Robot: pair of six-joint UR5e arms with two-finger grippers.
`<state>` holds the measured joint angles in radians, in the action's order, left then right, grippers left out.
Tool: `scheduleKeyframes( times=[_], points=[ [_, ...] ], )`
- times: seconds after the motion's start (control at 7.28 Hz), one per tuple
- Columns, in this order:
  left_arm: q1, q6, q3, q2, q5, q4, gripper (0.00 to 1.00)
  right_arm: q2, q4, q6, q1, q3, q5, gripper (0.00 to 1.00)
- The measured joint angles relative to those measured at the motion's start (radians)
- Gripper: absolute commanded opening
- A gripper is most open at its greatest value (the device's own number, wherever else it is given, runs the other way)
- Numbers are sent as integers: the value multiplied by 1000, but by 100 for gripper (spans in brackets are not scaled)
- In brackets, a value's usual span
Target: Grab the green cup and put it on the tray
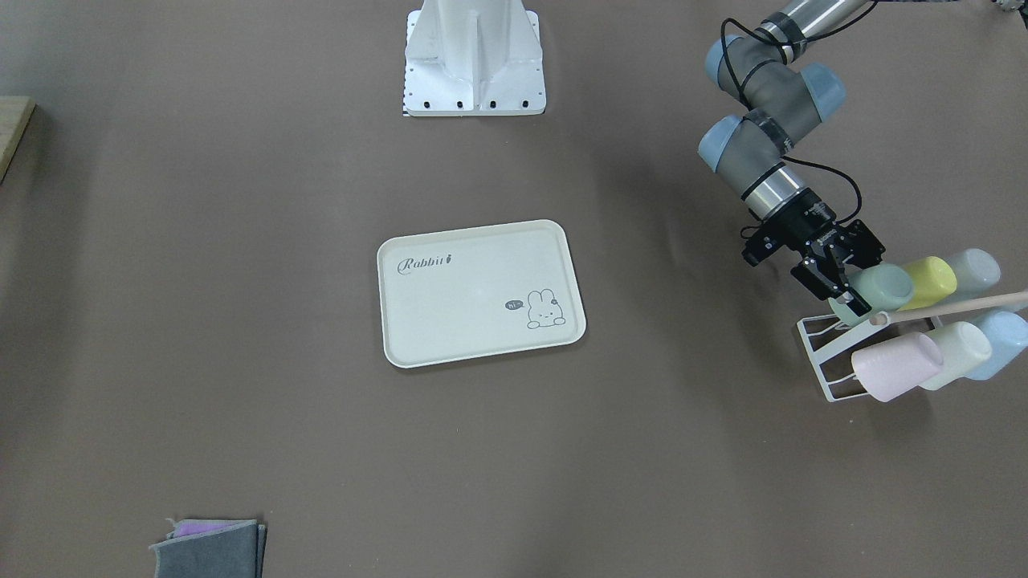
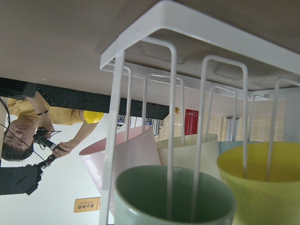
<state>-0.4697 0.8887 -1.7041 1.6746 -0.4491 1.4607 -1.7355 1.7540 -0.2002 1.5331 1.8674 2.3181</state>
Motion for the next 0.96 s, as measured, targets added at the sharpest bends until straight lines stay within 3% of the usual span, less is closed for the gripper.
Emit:
scheduleKeyframes(
  times=[0.69,0.96],
  points=[
    [32,109,-108,-83,0,1,0,-18,-2,22,1,3,-2,100],
    [54,116,-145,-117,-2,1,0,-30,-5,125,3,2,-8,100]
  ],
)
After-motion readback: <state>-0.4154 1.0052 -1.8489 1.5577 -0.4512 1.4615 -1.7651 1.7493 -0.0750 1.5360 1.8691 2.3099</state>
